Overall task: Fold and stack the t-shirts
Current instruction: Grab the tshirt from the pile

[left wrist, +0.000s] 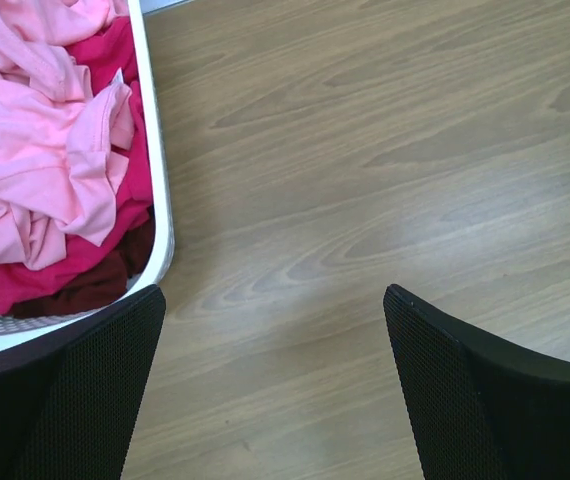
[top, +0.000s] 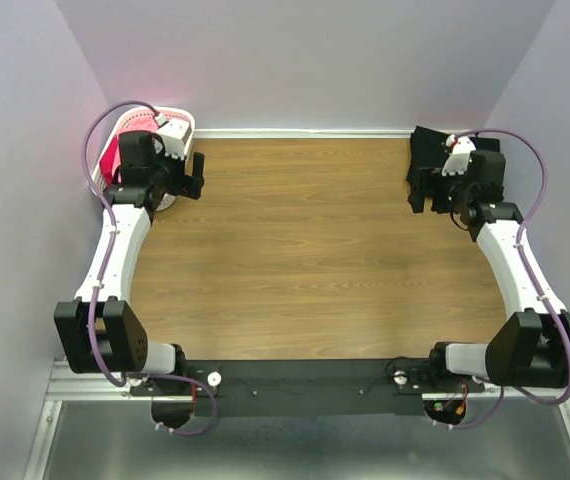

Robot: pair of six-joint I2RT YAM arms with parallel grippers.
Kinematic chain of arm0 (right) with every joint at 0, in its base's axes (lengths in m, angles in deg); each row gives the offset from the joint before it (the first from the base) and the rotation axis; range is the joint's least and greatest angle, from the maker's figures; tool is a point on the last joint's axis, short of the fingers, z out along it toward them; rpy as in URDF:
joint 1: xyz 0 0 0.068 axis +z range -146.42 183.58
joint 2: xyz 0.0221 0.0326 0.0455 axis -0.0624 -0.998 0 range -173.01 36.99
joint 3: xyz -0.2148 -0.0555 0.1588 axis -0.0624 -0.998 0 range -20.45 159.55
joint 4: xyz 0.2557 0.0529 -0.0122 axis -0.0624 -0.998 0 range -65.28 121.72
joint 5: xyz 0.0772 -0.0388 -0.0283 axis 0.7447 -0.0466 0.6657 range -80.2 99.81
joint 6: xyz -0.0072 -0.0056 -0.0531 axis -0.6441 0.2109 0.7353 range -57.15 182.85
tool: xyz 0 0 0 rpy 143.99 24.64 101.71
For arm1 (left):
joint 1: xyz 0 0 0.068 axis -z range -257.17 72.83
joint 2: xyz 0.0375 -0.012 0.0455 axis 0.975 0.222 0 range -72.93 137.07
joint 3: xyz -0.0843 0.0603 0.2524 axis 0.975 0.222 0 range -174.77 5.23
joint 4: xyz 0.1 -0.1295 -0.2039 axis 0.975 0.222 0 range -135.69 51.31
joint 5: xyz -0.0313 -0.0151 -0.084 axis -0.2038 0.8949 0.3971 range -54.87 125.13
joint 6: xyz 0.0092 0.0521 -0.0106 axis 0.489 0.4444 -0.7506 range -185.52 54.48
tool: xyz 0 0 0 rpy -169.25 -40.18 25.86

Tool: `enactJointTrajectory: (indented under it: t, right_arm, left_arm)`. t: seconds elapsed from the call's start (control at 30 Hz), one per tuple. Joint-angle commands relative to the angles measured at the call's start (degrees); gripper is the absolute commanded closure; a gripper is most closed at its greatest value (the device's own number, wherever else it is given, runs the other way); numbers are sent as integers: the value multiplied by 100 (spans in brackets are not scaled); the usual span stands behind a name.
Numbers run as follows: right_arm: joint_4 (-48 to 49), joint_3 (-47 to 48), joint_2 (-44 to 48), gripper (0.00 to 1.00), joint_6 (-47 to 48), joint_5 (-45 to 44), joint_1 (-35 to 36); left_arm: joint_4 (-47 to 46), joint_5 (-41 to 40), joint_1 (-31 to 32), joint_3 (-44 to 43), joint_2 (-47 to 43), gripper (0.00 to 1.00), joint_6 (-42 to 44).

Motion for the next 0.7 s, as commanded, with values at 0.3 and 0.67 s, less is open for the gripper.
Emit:
enactJointTrajectory:
  t: [0.3,0.67]
  right_arm:
    - [-380,249,-238,0,173,-537,-9]
    - [-450,223,-299,0,243,-704,-9]
  left_arm:
    - [494,186,-1095,-3027,2204,2,522]
    - [371,-236,-1193,-4850,4254,2,549]
